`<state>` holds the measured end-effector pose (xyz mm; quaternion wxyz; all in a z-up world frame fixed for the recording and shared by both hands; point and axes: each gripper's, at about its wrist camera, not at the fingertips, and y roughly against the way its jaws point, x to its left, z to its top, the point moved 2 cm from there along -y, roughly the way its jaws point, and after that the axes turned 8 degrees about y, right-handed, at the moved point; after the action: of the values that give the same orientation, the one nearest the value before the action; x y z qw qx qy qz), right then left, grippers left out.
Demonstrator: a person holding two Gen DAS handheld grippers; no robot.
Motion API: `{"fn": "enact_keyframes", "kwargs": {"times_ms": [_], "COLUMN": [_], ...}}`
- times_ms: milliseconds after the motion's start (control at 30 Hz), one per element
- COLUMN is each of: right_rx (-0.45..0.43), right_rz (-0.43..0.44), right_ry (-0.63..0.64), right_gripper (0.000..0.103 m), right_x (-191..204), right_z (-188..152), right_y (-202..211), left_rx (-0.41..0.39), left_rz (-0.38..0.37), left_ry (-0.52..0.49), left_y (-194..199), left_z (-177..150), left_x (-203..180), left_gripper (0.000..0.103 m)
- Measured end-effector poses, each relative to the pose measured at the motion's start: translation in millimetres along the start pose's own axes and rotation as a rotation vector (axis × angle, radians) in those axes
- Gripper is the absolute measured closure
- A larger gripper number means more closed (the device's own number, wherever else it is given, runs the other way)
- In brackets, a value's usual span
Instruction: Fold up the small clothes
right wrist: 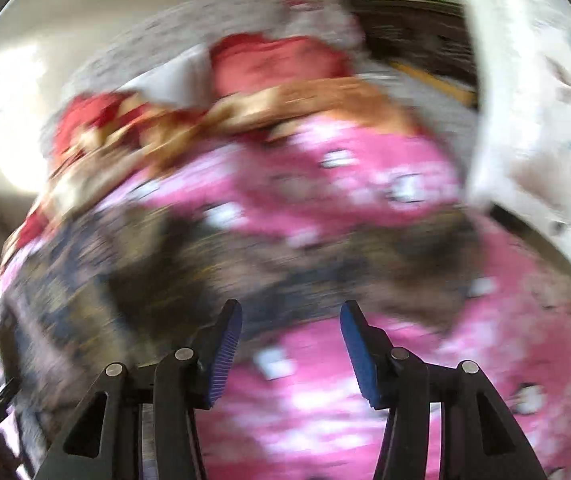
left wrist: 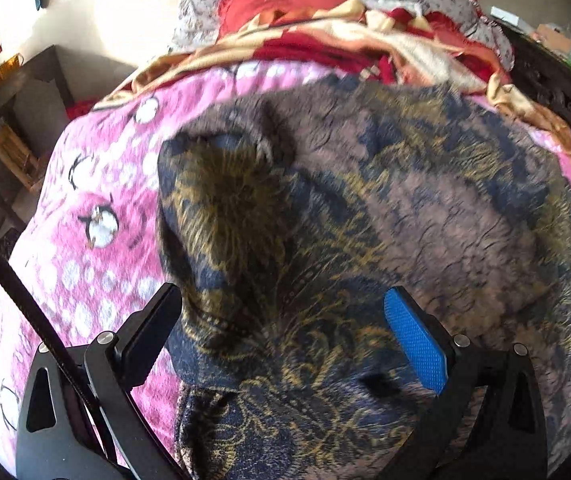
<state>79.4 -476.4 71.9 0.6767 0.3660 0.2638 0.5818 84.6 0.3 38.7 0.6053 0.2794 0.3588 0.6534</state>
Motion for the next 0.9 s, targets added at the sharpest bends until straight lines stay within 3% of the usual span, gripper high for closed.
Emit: {"fn": "enact_keyframes", "kwargs": {"times_ms": [133, 333, 433, 533, 567, 633, 767, 900], "right_rx": [0.026, 0.024, 0.092, 0.112, 0.102, 0.069, -0.042, -0.178], "right_rz": [-0.059, 0.004, 0.003, -0.008, 0.004, -0.035, -0.126, -0.107], "right_ry": [-0.014, -0.046, -0.047, -0.073, -0.077, -0.048, 0.025, 0.078], "right_gripper": [0.053, 0.052, 0.049, 0.072, 0.084, 0.096, 0.103, 0.103], "right_x": [-33.6, -19.3, -11.3, -22.2, -26.7, -37.5, -55.2, -51.3], "right_z": [3.5, 14.0, 14.0, 6.4, 4.9, 6.1, 22.9, 51.5], "right_y": [-4.0, -24.6, -55.1, -67.8, -64.0, -45.6, 1.8, 57.8], "left_rx": [-0.006, 0.005, 0.019, 0.022, 0.02, 0.014, 0.006, -0.011], "left_rz": [-0.019, -0.015, -0.01, -0.006, -0.008, -0.009, -0.004, -0.011], "left_ry": [-0.007, -0.023, -0.03, -0.031, -0.031, -0.027, -0.025, -0.017], "left_y": [5.0, 4.4, 1.8, 3.1, 4.0, 5.5, 6.3, 14.2], "left_z": [2.6, -0.3, -2.4, -3.4, -3.2, -1.8, 2.5, 4.9], "left_x": [-10.0, -21.6, -22.6, -19.8, -17.9, -13.2, -6.4, -1.1], "left_gripper": [0.001, 0.001, 0.001, 0.001, 0.001, 0.001, 0.001, 0.001]}}
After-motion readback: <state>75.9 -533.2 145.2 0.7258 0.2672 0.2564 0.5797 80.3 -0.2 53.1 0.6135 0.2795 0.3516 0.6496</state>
